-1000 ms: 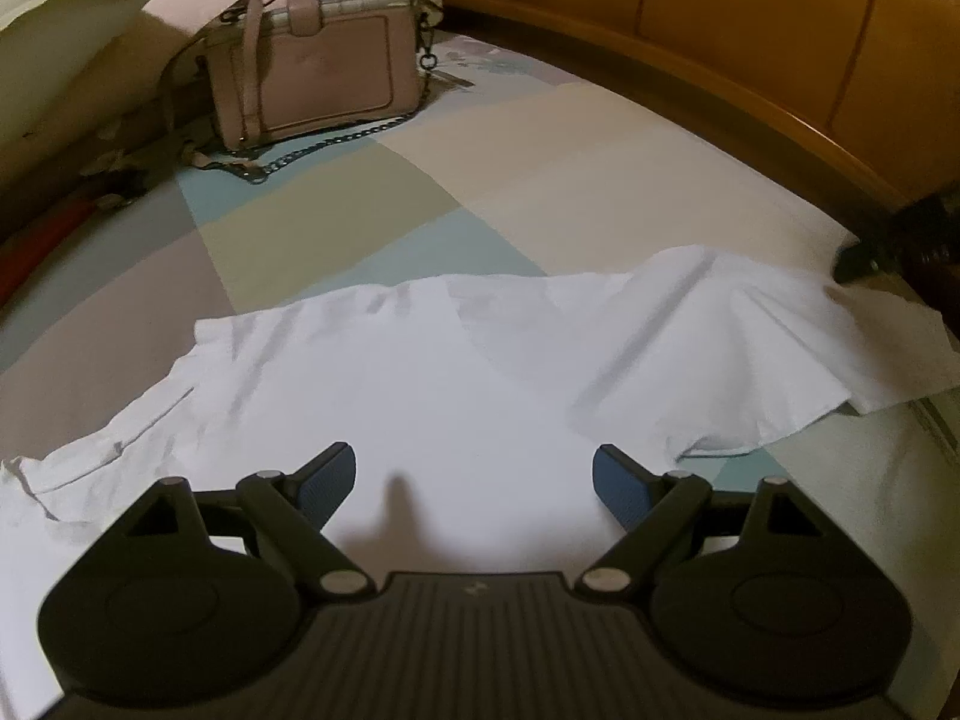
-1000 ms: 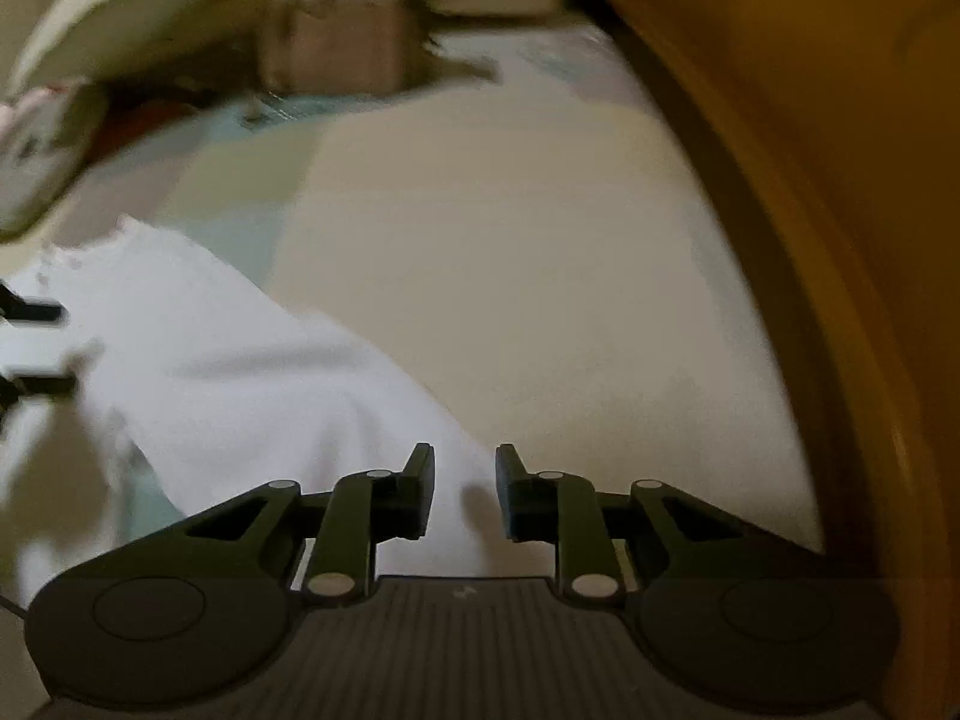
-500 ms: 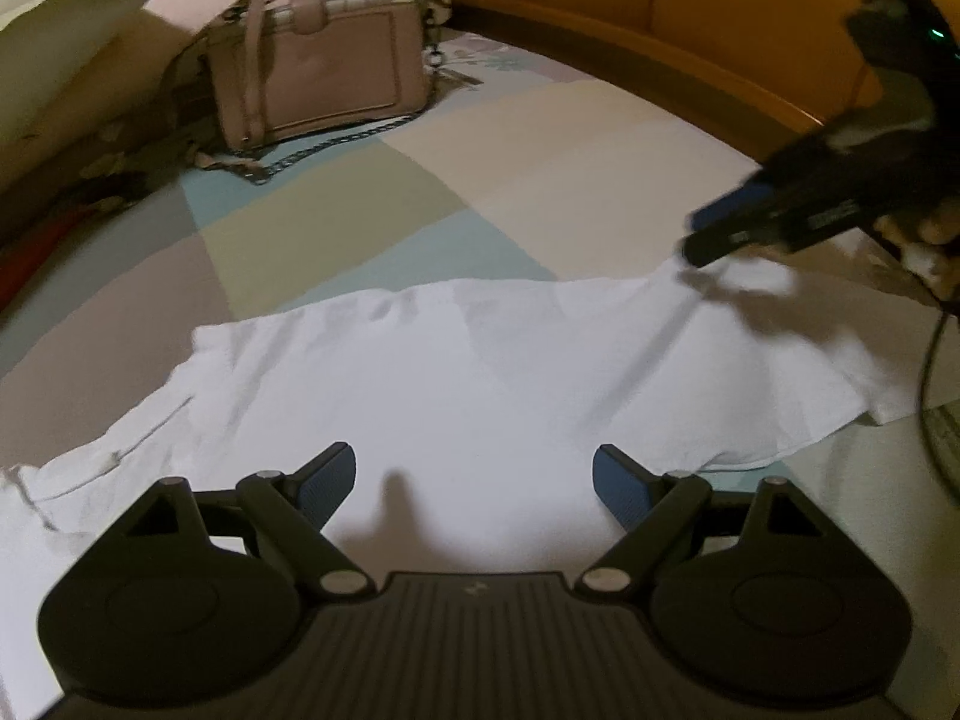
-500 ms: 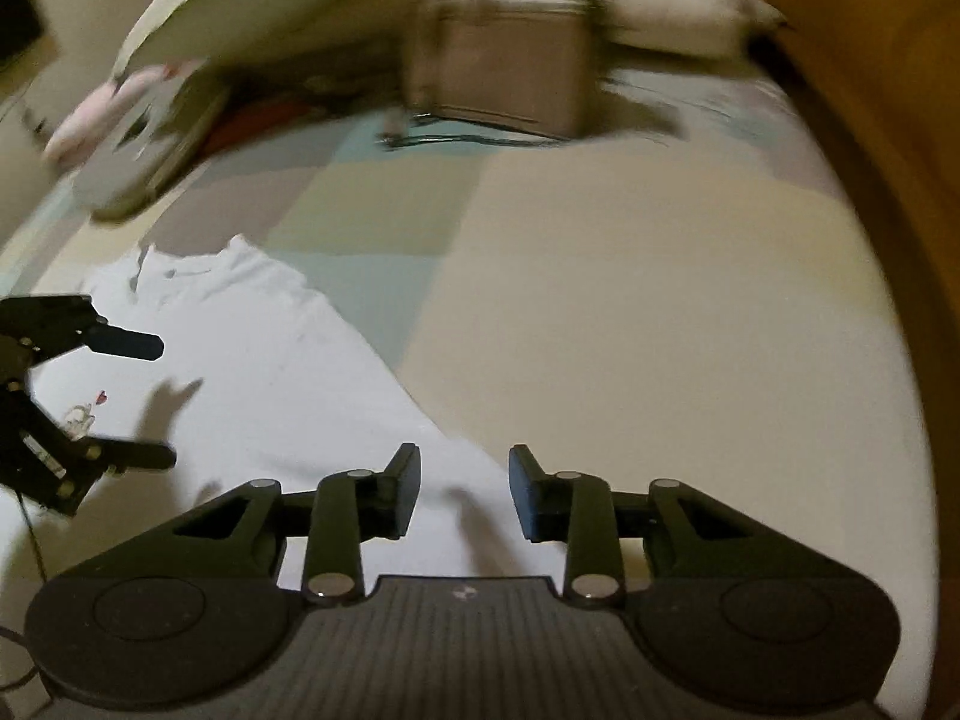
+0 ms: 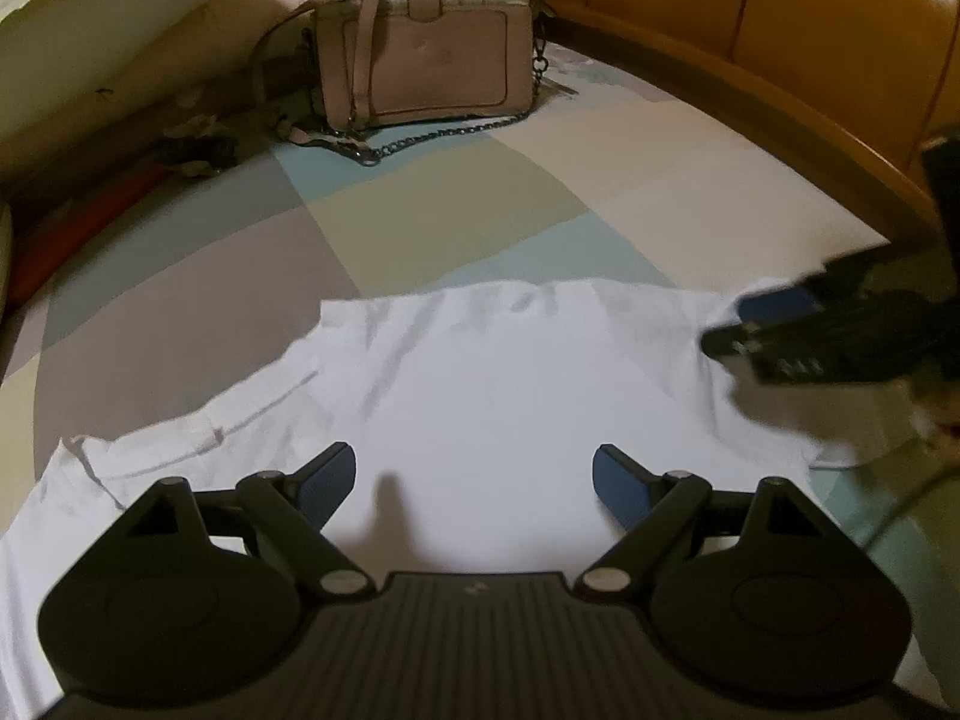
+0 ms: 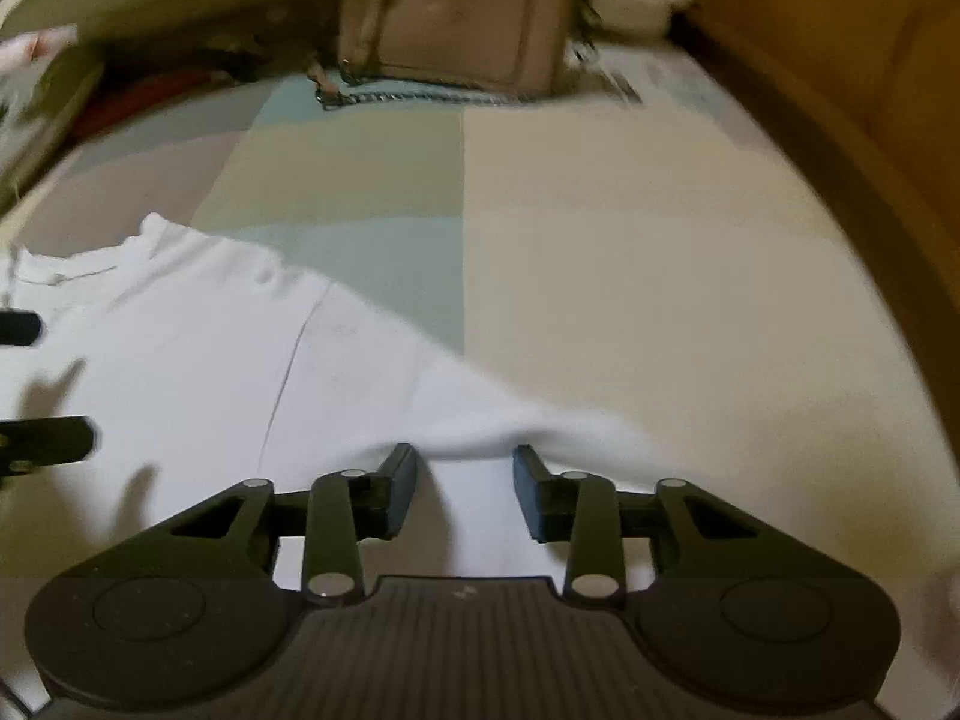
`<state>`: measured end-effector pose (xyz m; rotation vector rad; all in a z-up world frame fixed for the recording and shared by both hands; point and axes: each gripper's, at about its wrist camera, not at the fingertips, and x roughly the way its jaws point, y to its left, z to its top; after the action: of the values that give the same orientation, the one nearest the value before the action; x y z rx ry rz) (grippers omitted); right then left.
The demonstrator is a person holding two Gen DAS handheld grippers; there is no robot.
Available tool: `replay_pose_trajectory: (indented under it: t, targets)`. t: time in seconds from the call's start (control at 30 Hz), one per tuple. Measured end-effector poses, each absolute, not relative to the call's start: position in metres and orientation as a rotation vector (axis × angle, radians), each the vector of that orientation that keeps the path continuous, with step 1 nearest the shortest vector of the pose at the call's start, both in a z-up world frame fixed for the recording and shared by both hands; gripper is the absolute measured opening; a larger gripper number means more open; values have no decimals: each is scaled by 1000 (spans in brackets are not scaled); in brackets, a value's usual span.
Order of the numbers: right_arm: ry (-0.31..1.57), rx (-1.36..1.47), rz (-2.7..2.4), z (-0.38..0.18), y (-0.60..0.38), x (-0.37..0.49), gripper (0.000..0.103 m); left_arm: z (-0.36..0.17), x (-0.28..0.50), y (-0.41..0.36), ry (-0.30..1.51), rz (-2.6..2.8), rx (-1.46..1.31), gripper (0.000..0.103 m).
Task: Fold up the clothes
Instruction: 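Grasp the shirt side edge with the left gripper and fold it inward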
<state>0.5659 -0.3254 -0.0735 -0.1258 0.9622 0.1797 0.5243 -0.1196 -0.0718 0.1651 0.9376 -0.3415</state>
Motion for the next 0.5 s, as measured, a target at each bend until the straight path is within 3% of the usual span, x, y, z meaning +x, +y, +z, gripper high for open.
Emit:
replay_pose_trajectory:
  t: [0.17, 0.27, 0.43, 0.5]
  targets:
    - [969, -55, 234, -55, -350, 563, 50, -63, 541, -129, 911, -400, 151, 85]
    - [964, -27, 224, -41, -371, 534, 63, -60, 552, -146, 909, -521, 100, 83]
    - [1026, -11, 141, -41, -407, 494, 64, -64, 564, -191, 827, -707, 262, 57]
    - [1039, 30, 107, -45, -421, 486, 64, -71, 578, -199, 813, -746, 343, 55]
